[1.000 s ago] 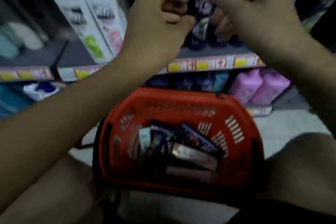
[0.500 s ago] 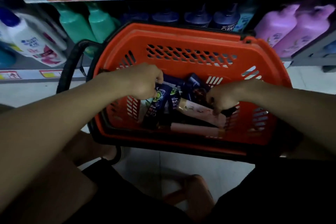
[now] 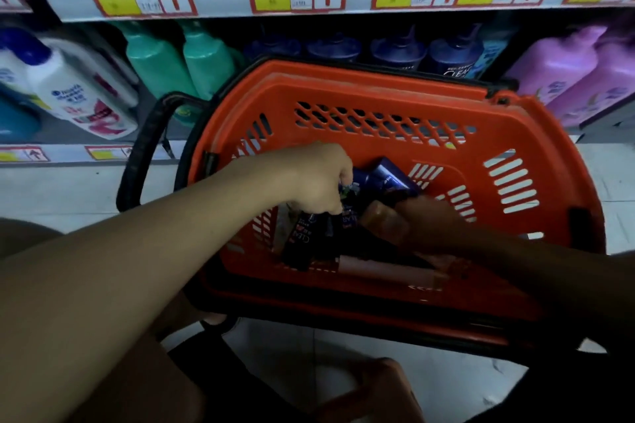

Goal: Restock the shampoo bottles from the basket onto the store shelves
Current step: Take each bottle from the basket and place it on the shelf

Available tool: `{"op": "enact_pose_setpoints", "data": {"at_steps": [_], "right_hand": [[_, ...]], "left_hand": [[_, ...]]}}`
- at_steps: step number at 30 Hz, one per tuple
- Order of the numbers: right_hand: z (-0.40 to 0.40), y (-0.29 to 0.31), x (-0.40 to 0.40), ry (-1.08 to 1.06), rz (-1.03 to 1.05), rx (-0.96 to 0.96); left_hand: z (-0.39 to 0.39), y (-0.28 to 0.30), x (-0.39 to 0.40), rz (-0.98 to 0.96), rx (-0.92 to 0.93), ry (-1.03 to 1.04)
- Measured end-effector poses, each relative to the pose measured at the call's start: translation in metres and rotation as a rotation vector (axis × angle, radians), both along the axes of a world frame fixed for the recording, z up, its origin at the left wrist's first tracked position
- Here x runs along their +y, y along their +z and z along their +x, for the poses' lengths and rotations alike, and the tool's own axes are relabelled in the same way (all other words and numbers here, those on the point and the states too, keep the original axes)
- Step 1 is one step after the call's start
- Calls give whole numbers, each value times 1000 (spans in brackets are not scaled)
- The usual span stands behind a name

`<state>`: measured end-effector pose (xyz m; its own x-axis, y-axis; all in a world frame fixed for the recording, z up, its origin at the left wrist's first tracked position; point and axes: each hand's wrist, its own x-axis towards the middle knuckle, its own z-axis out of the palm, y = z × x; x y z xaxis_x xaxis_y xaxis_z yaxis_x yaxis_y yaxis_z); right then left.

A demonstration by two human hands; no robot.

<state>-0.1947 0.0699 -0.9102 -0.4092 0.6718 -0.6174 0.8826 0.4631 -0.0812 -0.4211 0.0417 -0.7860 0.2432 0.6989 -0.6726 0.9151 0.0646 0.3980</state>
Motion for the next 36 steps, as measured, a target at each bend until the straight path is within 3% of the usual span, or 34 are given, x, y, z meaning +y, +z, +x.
{"op": "enact_pose_setpoints", "data": {"at_steps": [3, 7, 9, 12, 17, 20, 27, 32, 36], "right_hand": [[2, 49, 14, -205, 1, 160], [9, 135, 20, -438, 34, 706], [13, 181, 15, -498, 50, 936], [25, 248, 7, -550, 110, 1135], [42, 322, 6, -608, 288, 1374], [63, 362, 11, -593, 448, 1462], [126, 441, 42, -507, 681, 1577], [174, 491, 100, -514, 868, 1599], [207, 513, 153, -548, 894, 1636]], "left_hand": [[1, 12, -2, -82, -225, 132], [27, 29, -15, 93, -450, 266], [39, 42, -17, 270, -608, 357], [56, 85, -12, 462, -791, 445], [101, 156, -1, 571, -1004, 439], [127, 196, 24, 625, -1102, 425], [196, 294, 80, 747, -1122, 294], [249, 361, 136, 846, -1053, 280], [296, 386, 193, 952, -983, 349]]}}
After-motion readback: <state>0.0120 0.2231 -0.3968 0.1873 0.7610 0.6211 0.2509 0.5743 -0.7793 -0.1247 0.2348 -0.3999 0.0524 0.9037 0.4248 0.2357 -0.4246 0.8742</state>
